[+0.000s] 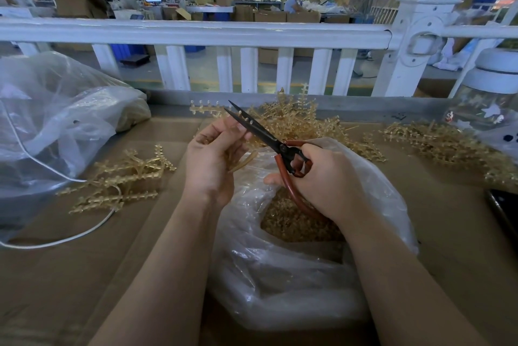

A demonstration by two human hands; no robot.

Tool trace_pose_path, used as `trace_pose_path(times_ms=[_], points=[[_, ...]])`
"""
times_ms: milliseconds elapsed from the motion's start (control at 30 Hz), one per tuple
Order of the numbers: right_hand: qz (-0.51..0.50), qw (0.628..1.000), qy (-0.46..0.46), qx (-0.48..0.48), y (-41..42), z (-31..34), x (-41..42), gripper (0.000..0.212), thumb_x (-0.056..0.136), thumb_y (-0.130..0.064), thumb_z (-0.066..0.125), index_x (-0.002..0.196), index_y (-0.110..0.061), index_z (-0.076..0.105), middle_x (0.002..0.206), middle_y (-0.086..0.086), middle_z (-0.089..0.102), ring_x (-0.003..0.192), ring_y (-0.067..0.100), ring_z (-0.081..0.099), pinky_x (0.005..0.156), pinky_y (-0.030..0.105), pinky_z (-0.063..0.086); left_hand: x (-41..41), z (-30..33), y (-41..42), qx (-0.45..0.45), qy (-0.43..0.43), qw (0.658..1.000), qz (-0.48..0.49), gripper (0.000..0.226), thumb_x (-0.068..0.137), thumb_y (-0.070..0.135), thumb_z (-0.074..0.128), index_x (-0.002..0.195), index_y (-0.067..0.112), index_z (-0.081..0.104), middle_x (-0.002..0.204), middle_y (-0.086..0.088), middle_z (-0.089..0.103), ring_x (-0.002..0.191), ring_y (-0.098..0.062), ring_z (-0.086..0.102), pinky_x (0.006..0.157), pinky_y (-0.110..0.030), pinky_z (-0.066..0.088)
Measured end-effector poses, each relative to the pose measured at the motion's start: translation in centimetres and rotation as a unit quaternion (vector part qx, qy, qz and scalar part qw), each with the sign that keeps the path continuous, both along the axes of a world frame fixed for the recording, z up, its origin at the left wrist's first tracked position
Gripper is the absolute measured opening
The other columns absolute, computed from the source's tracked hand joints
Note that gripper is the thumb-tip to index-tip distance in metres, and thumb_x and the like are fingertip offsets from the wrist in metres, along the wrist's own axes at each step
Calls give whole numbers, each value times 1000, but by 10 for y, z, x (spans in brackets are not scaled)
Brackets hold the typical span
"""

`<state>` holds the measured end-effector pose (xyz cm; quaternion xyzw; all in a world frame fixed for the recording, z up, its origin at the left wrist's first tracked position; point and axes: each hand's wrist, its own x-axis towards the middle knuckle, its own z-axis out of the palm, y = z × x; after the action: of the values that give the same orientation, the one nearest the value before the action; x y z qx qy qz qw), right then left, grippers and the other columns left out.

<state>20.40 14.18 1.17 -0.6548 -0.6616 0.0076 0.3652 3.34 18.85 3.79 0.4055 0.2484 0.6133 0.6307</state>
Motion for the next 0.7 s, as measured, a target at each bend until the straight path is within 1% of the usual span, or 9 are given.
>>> trace_pose_path(times_ms=[67,200,267,333,433,500,600,700], points=[[-2,1000,-2,1,0,0,0,72,56,-97,45,77,-30,60,68,-21,59,60,0,57,50,10,43,0,0,0,-3,7,1000,8,9,88,-2,62,83,5,65,74,-7,64,55,-7,57,52,-17,44],[-15,999,-31,9,0,-1,1,69,61,-95,45,80,-30,59,69,-19,60,61,0,58,51,12,42,1,-1,1,-18,38,999,26,9,84,0,69,79,7,70,68,-6,68,56,-10,59,58,-22,45],[-23,999,-37,20,-1,0,2,68,63,-94,47,79,-29,58,68,-19,58,60,0,56,51,14,40,3,0,0,-15,42,999,20,5,77,5,73,78,8,70,67,-5,69,57,-10,60,58,-21,46],[-25,999,-37,32,-3,1,2,66,64,-93,49,76,-28,57,66,-19,54,58,0,53,50,13,35,4,-1,0,-14,37,999,11,13,70,12,76,80,8,70,67,-4,70,60,-9,63,58,-18,48],[-19,999,-38,31,-4,2,1,66,66,-92,49,79,-28,58,67,-21,54,59,-4,52,50,10,30,4,-2,1,-22,37,999,-3,8,77,6,73,84,7,69,69,-4,71,61,-8,65,57,-16,50],[-17,999,-39,31,-5,2,1,64,67,-90,52,81,-28,60,69,-21,55,61,-4,53,50,9,31,3,-3,2,-26,42,999,-13,7,80,5,71,85,8,68,69,-4,70,59,-8,64,54,-17,49],[-18,999,-37,26,-3,1,2,54,74,-81,64,80,-28,61,71,-18,59,63,0,57,51,9,35,2,-3,2,-24,43,999,-19,5,83,3,69,87,7,68,70,-5,69,57,-8,62,52,-18,47],[-12,1000,-21,18,-2,-1,2,58,71,-82,64,81,-25,65,72,-17,60,63,1,57,53,13,41,3,-2,2,-20,38,999,-17,6,84,1,68,87,6,68,70,-4,69,60,-8,64,53,-17,48]])
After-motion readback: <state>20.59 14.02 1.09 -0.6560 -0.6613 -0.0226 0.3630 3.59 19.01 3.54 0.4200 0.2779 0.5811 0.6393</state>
